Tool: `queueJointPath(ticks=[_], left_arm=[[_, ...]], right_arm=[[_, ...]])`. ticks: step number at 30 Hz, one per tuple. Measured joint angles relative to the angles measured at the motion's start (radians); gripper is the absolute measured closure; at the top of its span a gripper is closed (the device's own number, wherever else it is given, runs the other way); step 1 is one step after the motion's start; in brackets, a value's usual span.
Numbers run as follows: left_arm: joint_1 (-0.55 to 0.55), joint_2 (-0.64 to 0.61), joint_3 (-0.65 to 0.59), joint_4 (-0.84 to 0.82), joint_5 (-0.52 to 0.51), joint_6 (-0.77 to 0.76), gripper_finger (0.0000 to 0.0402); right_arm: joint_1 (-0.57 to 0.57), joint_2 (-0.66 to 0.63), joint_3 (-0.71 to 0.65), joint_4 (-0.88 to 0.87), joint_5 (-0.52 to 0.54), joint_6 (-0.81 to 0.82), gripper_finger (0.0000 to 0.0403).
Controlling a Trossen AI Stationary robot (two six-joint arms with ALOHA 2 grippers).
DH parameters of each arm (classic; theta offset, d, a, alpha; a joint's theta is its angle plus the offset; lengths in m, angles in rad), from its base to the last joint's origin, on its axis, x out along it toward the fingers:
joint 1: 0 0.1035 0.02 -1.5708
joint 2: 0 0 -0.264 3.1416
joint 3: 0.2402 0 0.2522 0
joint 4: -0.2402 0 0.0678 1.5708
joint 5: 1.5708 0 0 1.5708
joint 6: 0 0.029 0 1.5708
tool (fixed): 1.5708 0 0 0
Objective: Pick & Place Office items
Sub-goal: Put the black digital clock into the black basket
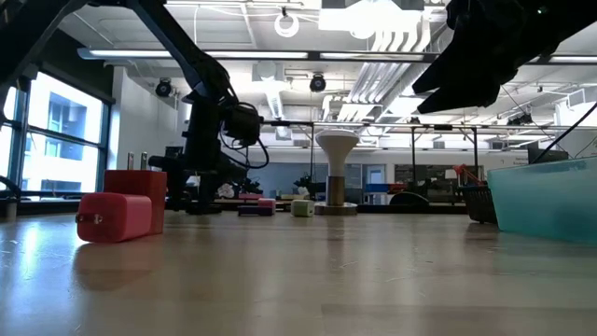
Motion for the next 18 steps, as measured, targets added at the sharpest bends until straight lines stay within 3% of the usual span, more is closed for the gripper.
queueJointPath(ticks=[18], left_arm=[[0.012,0.000,0.001,0.029,-0.007,0.000,0.0151]], right_arm=[[0.000,0.000,0.000,0.000,0.001,0.000,0.0099]])
